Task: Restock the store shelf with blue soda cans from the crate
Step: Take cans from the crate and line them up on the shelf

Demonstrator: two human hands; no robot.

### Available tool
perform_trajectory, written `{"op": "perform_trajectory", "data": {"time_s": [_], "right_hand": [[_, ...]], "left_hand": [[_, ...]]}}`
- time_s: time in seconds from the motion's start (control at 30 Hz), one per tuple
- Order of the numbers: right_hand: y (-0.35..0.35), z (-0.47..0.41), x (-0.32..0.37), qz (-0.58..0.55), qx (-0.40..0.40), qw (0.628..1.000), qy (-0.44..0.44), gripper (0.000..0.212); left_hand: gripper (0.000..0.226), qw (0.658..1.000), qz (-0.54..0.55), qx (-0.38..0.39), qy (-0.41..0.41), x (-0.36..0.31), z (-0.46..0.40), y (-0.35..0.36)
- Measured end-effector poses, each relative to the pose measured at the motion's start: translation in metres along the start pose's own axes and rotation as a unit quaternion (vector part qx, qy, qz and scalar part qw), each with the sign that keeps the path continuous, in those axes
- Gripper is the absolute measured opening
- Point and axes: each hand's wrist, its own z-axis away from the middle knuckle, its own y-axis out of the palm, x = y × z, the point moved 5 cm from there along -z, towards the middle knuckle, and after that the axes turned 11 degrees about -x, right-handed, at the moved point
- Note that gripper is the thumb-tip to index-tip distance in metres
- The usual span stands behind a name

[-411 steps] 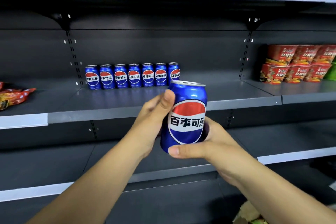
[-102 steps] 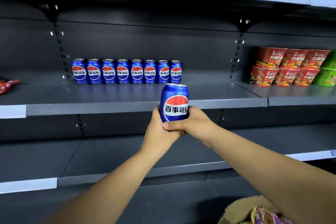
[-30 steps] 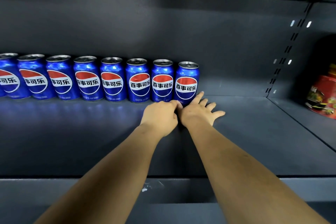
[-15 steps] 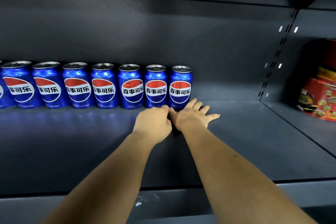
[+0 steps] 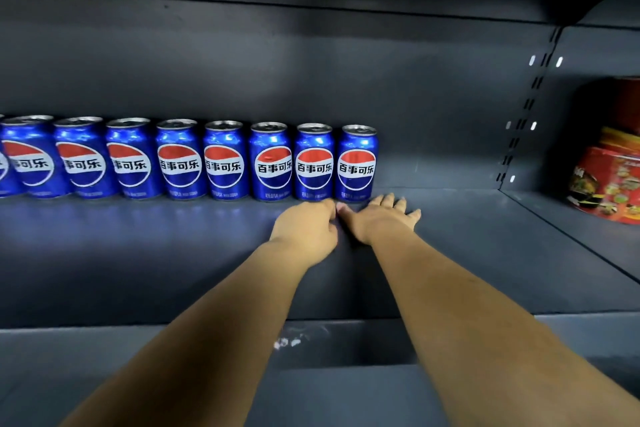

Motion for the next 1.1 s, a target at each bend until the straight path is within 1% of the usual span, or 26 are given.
{"op": "perform_trajectory", "data": {"time_s": [0.07,0.13,0.23,0.33,0.4,0.47,0.67,0.87,1.0,1.07,1.1], "right_hand": [[-0.001,0.013,-0.004,0.001,0.004,1.0,-0.013,0.086],[-0.001,0.027,-0.008,-0.001,0.012,1.0,-0.021,0.084],[-0.006,0.051,-0.013,-0.001,0.02,0.999,-0.028,0.077],[-0.02,0.08,-0.014,0.011,-0.003,0.999,-0.031,0.061],[-0.03,0.102,-0.011,0.01,-0.02,0.999,-0.035,0.048],[-0.039,0.125,-0.006,0.005,-0.033,0.998,-0.053,0.038],[-0.07,0.203,0.008,0.007,-0.079,0.991,-0.107,0.028],[-0.065,0.27,0.025,-0.024,-0.069,0.991,-0.114,0.028],[-0.052,0.307,0.037,-0.028,-0.049,0.99,-0.132,0.025],[-0.043,0.325,0.041,-0.028,-0.037,0.989,-0.138,0.019],[-0.039,0.332,0.041,-0.025,-0.031,0.989,-0.142,0.013]], "left_hand": [[0.023,0.999,0.041,0.016,-0.027,0.007,0.009,-0.006],[0.022,0.997,0.057,0.029,-0.034,0.012,0.02,-0.016],[0.021,0.997,0.04,0.047,-0.037,0.017,0.041,-0.032],[0.018,0.997,-0.005,0.062,-0.049,0.022,0.06,-0.048],[0.013,0.997,-0.035,0.063,-0.039,0.021,0.072,-0.059],[0.014,0.997,-0.06,0.054,-0.021,0.017,0.085,-0.074],[0.021,0.996,-0.088,0.011,0.018,-0.001,0.126,-0.121],[0.015,0.994,-0.092,0.022,0.049,-0.012,0.177,-0.14],[0.027,0.991,-0.114,0.02,0.068,-0.01,0.213,-0.137],[0.028,0.99,-0.114,0.032,0.074,-0.003,0.232,-0.133],[0.027,0.99,-0.109,0.038,0.077,0.0,0.24,-0.132]]}}
